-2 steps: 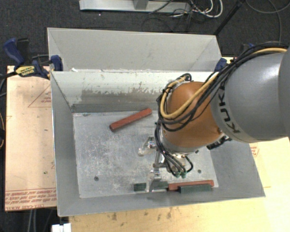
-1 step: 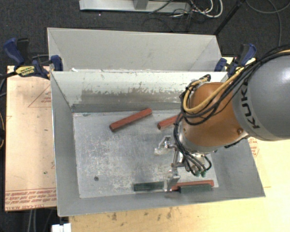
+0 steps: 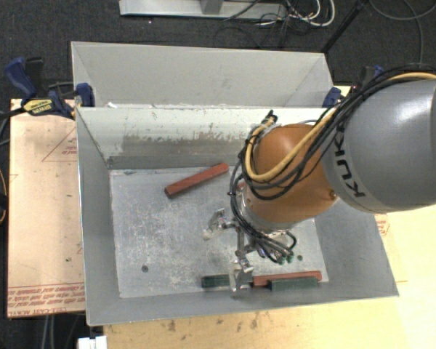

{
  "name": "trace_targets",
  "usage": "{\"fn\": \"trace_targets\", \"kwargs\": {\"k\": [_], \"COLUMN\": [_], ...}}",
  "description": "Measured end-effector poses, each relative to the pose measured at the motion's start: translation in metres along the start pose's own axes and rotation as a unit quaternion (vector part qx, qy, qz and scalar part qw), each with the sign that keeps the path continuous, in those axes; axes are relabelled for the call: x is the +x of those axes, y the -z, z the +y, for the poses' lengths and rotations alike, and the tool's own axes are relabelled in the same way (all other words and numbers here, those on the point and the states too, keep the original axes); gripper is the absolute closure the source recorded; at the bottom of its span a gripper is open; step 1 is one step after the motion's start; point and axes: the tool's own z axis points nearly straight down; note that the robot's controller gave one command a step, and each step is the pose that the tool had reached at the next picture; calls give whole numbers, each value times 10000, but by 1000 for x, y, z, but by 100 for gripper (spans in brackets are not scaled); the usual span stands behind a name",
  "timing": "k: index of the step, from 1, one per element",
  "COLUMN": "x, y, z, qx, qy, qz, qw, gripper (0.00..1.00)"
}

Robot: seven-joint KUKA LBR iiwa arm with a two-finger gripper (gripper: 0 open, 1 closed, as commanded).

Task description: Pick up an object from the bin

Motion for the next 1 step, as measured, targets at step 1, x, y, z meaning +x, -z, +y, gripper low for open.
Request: {"fn": "trace_targets", "kwargs": {"k": [1], "x": [18], "y": [-40], "z": [-54], "qx": [1], "qy": [95], "qz": [-35], "qw": [9999], "gripper": [0]}}
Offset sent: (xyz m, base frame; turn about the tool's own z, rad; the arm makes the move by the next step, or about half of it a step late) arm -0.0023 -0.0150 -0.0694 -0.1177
